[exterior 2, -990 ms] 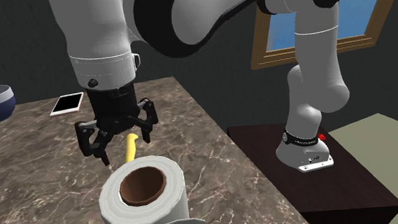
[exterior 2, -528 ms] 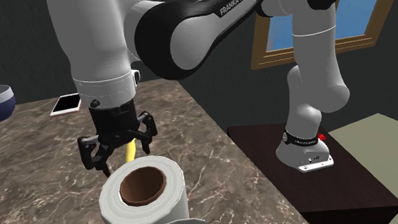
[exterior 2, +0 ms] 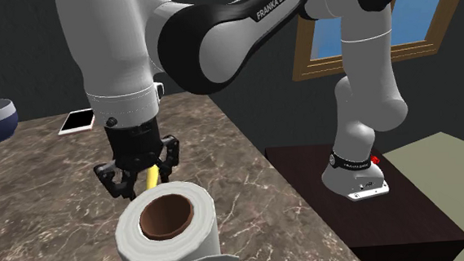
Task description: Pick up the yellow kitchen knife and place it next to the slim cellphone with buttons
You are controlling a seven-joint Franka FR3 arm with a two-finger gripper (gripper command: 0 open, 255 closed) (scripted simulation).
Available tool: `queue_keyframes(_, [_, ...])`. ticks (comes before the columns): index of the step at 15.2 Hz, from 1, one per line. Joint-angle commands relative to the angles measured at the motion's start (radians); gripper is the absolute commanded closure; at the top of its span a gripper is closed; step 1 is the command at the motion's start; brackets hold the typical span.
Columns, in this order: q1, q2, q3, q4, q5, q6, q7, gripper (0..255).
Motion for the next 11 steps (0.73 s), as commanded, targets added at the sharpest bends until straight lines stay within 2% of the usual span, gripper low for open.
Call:
queue_keyframes(1, [0.000,0.000,0.000,0.000,0.000,0.000,0.000,255])
queue_keyframes(9, [0.000,0.000,0.000,0.000,0.000,0.000,0.000,255])
queue_keyframes(11, [0.000,-0.006,0.002,0.020,0.005,-0.024,-0.004,255])
